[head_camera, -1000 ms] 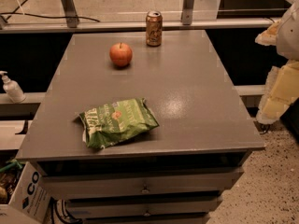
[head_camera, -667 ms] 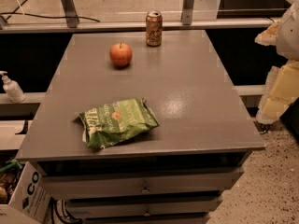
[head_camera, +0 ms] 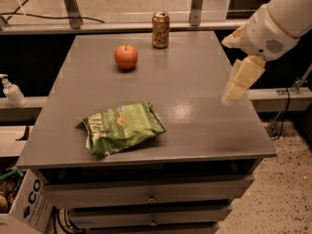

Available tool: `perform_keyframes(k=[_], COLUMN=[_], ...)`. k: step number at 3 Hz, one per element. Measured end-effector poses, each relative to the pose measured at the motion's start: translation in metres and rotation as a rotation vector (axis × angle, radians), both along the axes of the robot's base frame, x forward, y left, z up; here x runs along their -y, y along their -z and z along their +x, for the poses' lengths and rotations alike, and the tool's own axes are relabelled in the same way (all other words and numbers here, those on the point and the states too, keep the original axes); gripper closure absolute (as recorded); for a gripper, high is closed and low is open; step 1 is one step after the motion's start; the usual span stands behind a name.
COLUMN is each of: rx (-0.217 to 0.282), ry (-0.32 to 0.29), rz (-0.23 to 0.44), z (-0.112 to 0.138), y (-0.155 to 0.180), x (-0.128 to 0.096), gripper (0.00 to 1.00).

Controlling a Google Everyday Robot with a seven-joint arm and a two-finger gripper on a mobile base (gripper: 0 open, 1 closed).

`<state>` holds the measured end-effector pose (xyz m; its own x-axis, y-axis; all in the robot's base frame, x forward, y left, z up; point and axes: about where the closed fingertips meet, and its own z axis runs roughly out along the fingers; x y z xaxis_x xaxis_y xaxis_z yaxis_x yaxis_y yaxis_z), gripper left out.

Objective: Move apple near green jalapeno chip bag

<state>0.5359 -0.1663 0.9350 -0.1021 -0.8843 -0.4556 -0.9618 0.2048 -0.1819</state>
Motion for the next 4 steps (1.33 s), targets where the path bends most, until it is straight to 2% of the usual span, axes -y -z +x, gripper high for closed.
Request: perform_keyframes(k=[1, 2, 3, 4], rx=[-0.017, -0.027, -0.027, -0.006], ry=[-0.045, -0.082, -0.083, -0.078], rz=[0.161, 0.332, 0.332, 0.381], z=[0.042, 0.064, 0.064, 0.072], y=[0.018, 0.023, 0.023, 0.029], x=[-0.025, -0.058, -0.058, -0.066], gripper=[0.0, 0.0, 0.0, 0.0])
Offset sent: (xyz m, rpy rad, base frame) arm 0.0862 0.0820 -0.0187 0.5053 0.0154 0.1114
